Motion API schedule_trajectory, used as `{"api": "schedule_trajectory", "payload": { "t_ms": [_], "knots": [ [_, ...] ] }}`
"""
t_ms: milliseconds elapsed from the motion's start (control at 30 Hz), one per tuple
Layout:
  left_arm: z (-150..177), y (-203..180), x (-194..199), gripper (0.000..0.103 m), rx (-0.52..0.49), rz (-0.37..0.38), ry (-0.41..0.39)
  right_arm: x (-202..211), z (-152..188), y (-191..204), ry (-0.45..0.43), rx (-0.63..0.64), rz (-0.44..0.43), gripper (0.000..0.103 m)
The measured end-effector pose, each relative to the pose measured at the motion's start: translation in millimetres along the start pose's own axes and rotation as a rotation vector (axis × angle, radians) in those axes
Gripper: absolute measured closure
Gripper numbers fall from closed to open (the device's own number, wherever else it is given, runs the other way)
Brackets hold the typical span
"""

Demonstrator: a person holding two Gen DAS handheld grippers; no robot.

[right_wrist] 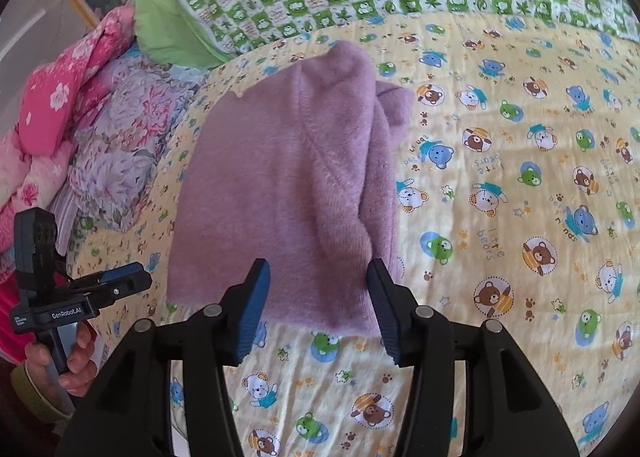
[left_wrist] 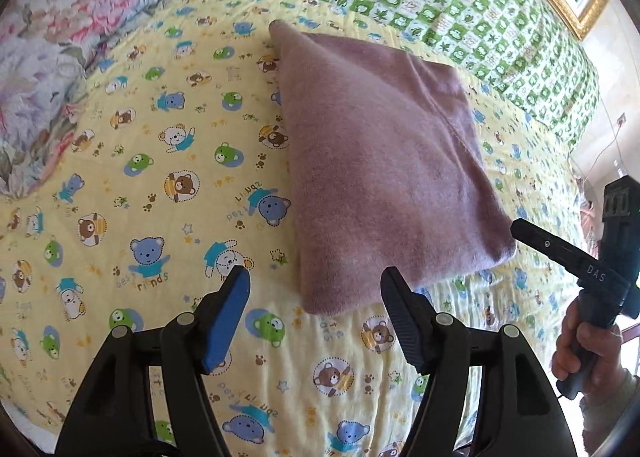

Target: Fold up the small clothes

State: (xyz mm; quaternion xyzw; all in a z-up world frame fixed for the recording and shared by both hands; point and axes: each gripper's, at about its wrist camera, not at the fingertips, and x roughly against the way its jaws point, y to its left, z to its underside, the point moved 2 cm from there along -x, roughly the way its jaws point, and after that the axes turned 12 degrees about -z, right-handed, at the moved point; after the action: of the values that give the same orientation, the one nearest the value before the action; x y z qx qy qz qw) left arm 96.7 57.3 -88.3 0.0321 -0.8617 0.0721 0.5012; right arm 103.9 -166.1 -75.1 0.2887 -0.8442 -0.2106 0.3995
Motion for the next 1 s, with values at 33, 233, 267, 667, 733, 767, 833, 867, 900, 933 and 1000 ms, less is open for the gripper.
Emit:
{"api": "schedule_trajectory", "payload": {
  "t_ms": [33, 233, 267, 667, 733, 767, 833, 867, 900, 933, 1000],
  "knots": [
    [2.7, 0.0, 2.2, 0.033, -0.009, -0.007, -0.011, 2.3, 3.2, 3.0, -0.006, 0.012, 0.005, 0.049],
    [22.9, -12.4, 11.4, 0.03, -0.069, -0.08, -0.084, 10.5, 27.7, 12.3, -0.01, 0.038, 0.019, 0.037],
    [27.8, -13.7, 13.3, 0.03, -0.072, -0.085, -0.089, 10.9, 32.0, 12.6, -0.006, 0.036, 0.02, 0.037],
    [54.7, -21.9, 34.6, 0.025, -0.123, -0.116, -0.18, 29.1, 73.4, 24.7, -0.02, 0.074, 0.024, 0.03],
    [56.9, -25.3, 40.1, 0.024, -0.142, -0.127, -0.2, 33.7, 74.6, 29.7, -0.037, 0.091, 0.015, 0.028],
    [57.4, -26.1, 42.3, 0.023, -0.146, -0.131, -0.208, 34.8, 74.6, 31.5, -0.042, 0.097, 0.014, 0.025],
    [57.9, -28.8, 48.4, 0.022, -0.152, -0.137, -0.229, 38.3, 73.3, 37.5, -0.054, 0.117, 0.013, 0.022],
    [58.0, -30.8, 52.8, 0.022, -0.156, -0.138, -0.241, 39.3, 72.7, 40.3, -0.057, 0.124, 0.013, 0.021],
    [57.6, -31.6, 55.4, 0.021, -0.158, -0.136, -0.247, 40.7, 71.9, 43.7, -0.06, 0.135, 0.016, 0.019],
    [57.4, -33.0, 58.6, 0.02, -0.159, -0.133, -0.253, 42.2, 70.7, 47.7, -0.064, 0.15, 0.019, 0.019],
    [56.1, -34.9, 66.0, 0.019, -0.156, -0.124, -0.269, 44.7, 69.3, 54.9, -0.071, 0.177, 0.023, 0.018]
  ]
}}
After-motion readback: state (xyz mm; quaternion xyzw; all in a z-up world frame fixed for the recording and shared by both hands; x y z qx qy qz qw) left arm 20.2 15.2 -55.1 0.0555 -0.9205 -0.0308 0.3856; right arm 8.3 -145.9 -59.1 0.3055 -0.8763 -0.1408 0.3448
